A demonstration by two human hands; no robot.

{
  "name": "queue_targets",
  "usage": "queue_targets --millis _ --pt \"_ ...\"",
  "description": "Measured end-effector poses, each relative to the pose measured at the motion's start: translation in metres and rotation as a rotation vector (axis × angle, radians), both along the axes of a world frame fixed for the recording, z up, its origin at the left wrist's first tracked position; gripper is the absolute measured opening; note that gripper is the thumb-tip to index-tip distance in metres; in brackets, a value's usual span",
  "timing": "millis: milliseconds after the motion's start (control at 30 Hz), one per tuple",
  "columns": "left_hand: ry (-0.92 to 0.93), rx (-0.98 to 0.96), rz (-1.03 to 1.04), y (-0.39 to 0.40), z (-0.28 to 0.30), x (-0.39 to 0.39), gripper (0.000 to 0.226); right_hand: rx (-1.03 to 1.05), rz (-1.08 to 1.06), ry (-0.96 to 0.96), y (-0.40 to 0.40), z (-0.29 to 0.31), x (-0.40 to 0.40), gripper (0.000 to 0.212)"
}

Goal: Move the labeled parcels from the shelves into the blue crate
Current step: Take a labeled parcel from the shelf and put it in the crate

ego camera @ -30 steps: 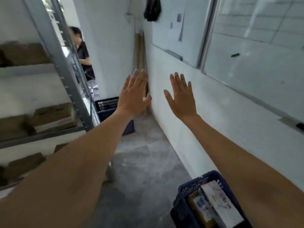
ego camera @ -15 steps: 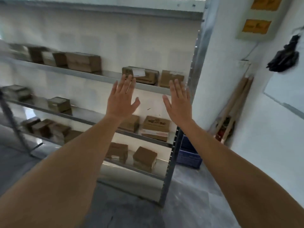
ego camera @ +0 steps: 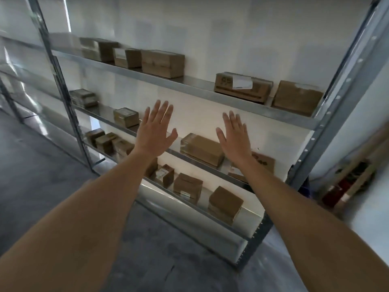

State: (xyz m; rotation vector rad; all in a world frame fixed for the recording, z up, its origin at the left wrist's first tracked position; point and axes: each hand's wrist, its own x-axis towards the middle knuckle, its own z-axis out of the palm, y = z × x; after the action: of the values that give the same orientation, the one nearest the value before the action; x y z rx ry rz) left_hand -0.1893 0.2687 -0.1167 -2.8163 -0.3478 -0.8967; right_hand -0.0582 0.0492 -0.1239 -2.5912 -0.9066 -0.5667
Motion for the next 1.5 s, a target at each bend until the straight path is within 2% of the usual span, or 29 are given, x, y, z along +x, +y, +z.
queue_targets --millis 233,367,767,1033,1167,1233,1267,1333,1400,1500 --pt "0.125 -0.021 -0.062 0.019 -0.054 0.098 0.068 -0.074 -0.027 0.083 0.034 -0.071 0.078 0.057" --pt "0.242 -0.054 -0.094 0.031 -0.084 0.16 0.069 -0.048 -0.07 0.207 0.052 -0.104 0.128 0.058" --pt "0.41 -0.331 -0.167 0.075 -0.155 0.279 0.065 0.082 -0.305 0.562 0.098 -0.184 0.211 0.062" --pt "0.534 -0.37 -0.271 0.125 -0.18 0.342 0.063 0.006 -0.447 0.485 0.136 -0.215 0.231 0.062" --pt "0.591 -0.398 -0.3 0.149 -0.2 0.36 0.062 0.064 -0.568 0.576 0.15 -0.224 0.231 0.067" --pt "0.591 -0.535 -0.186 0.154 -0.21 0.366 0.065 0.251 -0.661 0.692 0.155 -0.224 0.228 0.073" --pt "0.601 -0.691 -0.087 0.158 -0.22 0.37 0.068 0.362 -0.711 0.749 0.158 -0.223 0.228 0.077" --pt "0.635 -1.136 0.08 0.164 -0.232 0.378 0.071 0.553 -0.764 0.816 0.159 -0.221 0.228 0.082" --pt "0.675 -1.497 0.121 0.167 -0.234 0.382 0.066 0.698 -0.771 0.847 0.16 -0.218 0.227 0.086" --pt "0.622 -1.617 0.127 0.17 -0.23 0.385 0.057 0.954 -0.855 0.907 0.159 -0.211 0.224 0.077"
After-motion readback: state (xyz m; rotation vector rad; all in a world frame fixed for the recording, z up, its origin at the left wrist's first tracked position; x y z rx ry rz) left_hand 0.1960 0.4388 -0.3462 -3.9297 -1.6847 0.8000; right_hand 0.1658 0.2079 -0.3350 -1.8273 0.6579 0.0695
